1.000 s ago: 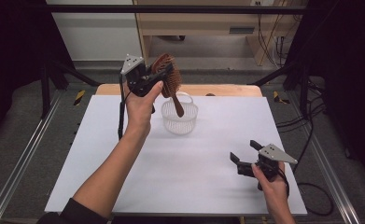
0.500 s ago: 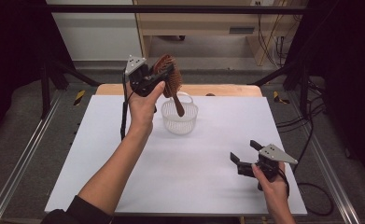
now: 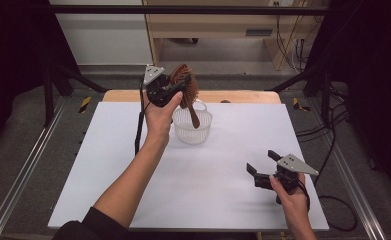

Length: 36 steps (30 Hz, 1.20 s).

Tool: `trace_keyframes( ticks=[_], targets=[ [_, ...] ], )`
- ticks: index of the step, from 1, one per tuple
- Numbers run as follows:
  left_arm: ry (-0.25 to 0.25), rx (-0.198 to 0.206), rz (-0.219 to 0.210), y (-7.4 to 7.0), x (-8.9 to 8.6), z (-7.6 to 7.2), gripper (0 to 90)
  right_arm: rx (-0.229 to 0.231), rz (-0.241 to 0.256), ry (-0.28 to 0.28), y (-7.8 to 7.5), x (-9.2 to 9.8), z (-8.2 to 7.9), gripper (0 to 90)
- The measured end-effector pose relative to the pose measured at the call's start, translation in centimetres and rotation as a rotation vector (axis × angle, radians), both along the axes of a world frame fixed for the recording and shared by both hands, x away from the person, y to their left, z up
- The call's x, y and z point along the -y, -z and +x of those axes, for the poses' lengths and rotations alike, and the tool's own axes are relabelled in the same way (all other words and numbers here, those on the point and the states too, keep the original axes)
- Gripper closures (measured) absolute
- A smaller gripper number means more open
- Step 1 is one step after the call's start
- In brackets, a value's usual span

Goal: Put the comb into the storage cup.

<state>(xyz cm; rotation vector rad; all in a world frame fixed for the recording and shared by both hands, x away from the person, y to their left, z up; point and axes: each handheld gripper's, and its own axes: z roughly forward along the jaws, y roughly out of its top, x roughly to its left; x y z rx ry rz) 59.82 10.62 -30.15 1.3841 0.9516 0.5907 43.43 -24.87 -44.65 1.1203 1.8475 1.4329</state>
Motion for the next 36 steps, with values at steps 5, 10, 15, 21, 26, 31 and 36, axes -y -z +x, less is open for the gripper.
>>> trace_keyframes(
  ticks=[5, 10, 15, 21, 26, 31, 36],
  targets=[
    [-0.001, -0.001, 0.001, 0.3, 0.2, 0.1, 52.0, -0.001, 0.001, 0.001, 0.0, 0.0, 0.0, 6.4],
    [0.000, 0.000, 0.008, 0.6, 0.5, 0.2, 52.0, -0.001, 0.003, -0.003, 0.0, 0.0, 0.0, 6.3],
    [-0.001, 0.001, 0.016, 0.9, 0.6, 0.1, 52.0, -0.001, 0.003, -0.003, 0.0, 0.0, 0.0, 6.4],
    [-0.001, -0.005, 0.012, 1.4, 0.7, 0.2, 52.0, -0.005, 0.004, -0.005, 0.0, -0.1, -0.1, 6.4],
    [-0.002, -0.007, 0.010, 1.6, 0.7, 0.3, 52.0, -0.002, 0.005, -0.002, 0.0, -0.1, 0.0, 6.4],
    [-0.003, -0.005, 0.011, 1.7, 0.9, 0.3, 52.0, -0.002, 0.002, -0.002, 0.0, 0.0, -0.1, 6.2],
    [-0.001, -0.003, 0.023, 2.0, 1.1, 0.3, 52.0, -0.011, 0.026, -0.004, 0.0, 0.0, 0.0, 5.8]
  ],
)
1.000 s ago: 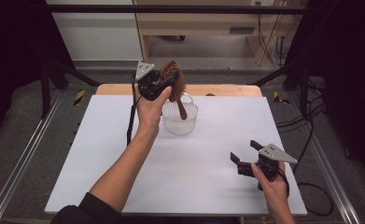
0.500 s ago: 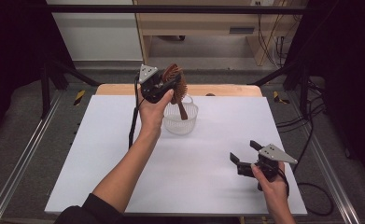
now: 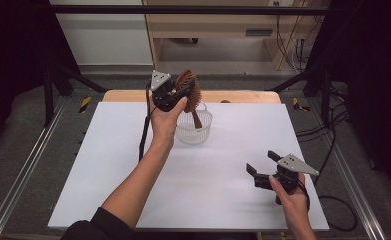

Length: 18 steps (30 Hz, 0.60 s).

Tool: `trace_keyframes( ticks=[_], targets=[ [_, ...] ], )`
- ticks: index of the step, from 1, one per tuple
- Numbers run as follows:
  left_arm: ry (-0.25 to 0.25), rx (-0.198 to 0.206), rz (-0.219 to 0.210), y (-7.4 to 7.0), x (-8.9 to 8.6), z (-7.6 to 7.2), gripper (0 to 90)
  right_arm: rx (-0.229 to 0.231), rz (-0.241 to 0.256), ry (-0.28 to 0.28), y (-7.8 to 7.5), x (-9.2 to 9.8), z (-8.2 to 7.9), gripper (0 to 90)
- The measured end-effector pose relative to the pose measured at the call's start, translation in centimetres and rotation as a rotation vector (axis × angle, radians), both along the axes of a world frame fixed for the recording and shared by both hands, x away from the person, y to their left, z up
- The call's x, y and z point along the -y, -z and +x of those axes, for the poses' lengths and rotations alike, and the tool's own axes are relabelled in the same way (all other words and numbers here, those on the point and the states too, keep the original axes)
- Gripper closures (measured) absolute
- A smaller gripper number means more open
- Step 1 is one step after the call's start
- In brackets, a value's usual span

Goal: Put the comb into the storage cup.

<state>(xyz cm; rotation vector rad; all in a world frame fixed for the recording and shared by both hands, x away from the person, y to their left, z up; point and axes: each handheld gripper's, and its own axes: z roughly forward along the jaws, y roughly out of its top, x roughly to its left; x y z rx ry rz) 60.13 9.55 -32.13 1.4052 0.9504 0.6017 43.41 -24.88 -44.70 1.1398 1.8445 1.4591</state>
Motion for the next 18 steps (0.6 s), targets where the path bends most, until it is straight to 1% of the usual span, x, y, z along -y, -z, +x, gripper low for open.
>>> trace_keyframes(
  ticks=[3, 5, 6, 9, 12, 18],
  targets=[
    [-0.001, -0.007, -0.004, 0.14, -0.02, 0.09, 51.9, 0.001, -0.009, 0.000, 0.02, 0.06, -0.01, 5.8],
    [-0.001, -0.001, -0.005, 0.16, -0.04, 0.09, 52.0, 0.002, -0.006, 0.000, 0.00, 0.04, -0.05, 5.6],
    [-0.002, 0.000, -0.007, 0.16, -0.05, 0.07, 51.9, 0.004, -0.012, -0.004, 0.03, 0.08, -0.03, 5.6],
    [-0.001, 0.000, -0.014, 0.19, -0.02, 0.08, 51.9, -0.001, -0.010, -0.004, 0.08, 0.00, 0.02, 5.6],
    [-0.001, 0.000, -0.010, 0.30, 0.03, 0.06, 51.9, -0.004, -0.005, -0.001, 0.05, -0.04, 0.00, 5.3],
    [-0.004, -0.007, -0.013, 0.62, 0.03, 0.01, 51.9, 0.001, -0.009, -0.003, 0.04, 0.10, -0.01, 5.2]
  ],
)
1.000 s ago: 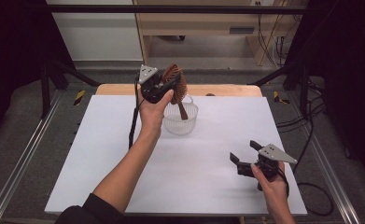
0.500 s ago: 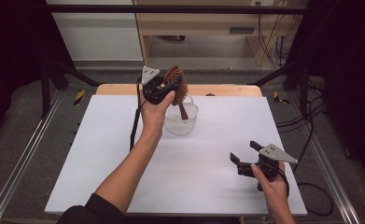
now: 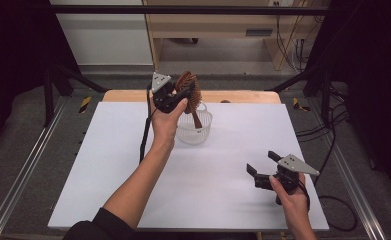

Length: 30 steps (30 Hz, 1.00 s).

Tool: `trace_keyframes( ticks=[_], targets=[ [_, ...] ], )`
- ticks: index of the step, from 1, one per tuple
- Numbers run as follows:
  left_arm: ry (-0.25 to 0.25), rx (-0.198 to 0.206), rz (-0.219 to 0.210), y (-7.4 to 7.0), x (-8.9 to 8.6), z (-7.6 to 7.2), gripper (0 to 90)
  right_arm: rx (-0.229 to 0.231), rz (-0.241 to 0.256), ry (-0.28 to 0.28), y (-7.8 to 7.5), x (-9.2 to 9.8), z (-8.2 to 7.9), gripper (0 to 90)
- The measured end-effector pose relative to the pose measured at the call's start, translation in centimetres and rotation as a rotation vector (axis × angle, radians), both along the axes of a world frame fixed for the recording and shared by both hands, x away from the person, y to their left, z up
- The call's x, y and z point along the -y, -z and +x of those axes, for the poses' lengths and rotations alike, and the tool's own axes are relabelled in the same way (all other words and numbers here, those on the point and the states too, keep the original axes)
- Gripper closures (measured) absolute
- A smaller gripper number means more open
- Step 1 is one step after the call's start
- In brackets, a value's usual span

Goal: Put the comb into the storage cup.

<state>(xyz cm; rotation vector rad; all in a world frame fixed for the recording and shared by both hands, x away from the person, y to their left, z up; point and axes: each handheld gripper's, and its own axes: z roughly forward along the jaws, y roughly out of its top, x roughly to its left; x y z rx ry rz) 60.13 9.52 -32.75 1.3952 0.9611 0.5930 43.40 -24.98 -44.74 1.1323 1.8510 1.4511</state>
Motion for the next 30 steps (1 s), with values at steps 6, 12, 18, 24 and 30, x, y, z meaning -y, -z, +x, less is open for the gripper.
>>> trace_keyframes(
  ticks=[6, 12, 18, 24, 30],
  targets=[
    [0.003, 0.002, -0.005, 0.2, 0.2, -0.1, 51.9, -0.001, 0.000, -0.001, 0.0, 0.0, 0.0, 5.2],
    [0.006, -0.001, -0.006, 0.5, 0.1, 0.1, 51.8, -0.001, -0.002, -0.001, 0.1, 0.0, 0.0, 5.2],
    [0.005, -0.002, -0.007, 0.7, 0.0, 0.1, 51.8, -0.005, -0.002, -0.005, 0.1, -0.1, 0.0, 5.2],
    [0.005, -0.002, -0.005, 0.9, 0.1, 0.2, 51.8, -0.005, -0.002, -0.006, 0.1, -0.1, 0.0, 5.2],
    [0.006, -0.004, -0.004, 1.2, 0.2, 0.3, 51.8, -0.006, -0.004, -0.007, 0.1, -0.1, 0.0, 5.2]
  ],
)
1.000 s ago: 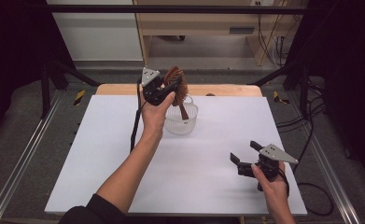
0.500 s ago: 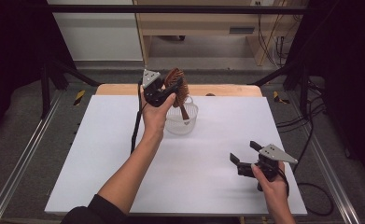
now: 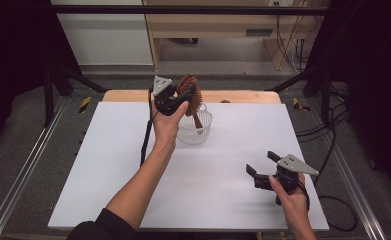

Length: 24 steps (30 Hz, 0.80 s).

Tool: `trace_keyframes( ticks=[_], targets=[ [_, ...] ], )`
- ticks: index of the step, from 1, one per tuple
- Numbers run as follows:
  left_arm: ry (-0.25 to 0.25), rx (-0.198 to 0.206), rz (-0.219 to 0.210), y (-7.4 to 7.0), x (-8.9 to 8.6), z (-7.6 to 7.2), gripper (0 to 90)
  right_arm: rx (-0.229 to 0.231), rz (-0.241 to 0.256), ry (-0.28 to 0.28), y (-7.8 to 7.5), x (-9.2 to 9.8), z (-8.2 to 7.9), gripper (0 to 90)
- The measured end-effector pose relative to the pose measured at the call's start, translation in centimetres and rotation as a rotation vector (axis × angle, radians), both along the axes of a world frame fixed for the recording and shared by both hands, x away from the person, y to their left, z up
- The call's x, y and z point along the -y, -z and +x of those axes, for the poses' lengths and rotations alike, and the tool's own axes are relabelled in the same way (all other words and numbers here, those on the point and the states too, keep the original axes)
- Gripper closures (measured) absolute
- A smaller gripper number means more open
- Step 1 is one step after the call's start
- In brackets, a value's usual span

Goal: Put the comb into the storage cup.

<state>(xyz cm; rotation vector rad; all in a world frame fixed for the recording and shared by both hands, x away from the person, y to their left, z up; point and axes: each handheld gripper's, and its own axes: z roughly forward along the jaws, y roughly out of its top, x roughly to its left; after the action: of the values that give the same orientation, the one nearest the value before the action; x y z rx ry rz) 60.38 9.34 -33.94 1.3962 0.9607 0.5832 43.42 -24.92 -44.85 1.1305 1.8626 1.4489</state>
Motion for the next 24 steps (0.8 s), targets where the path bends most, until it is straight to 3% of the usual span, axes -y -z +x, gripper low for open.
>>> trace_keyframes(
  ticks=[24],
  targets=[
    [0.004, -0.007, -0.001, 1.1, 0.3, 0.2, 51.7, -0.006, 0.004, -0.005, 0.0, -0.1, 0.0, 5.3]
  ],
)
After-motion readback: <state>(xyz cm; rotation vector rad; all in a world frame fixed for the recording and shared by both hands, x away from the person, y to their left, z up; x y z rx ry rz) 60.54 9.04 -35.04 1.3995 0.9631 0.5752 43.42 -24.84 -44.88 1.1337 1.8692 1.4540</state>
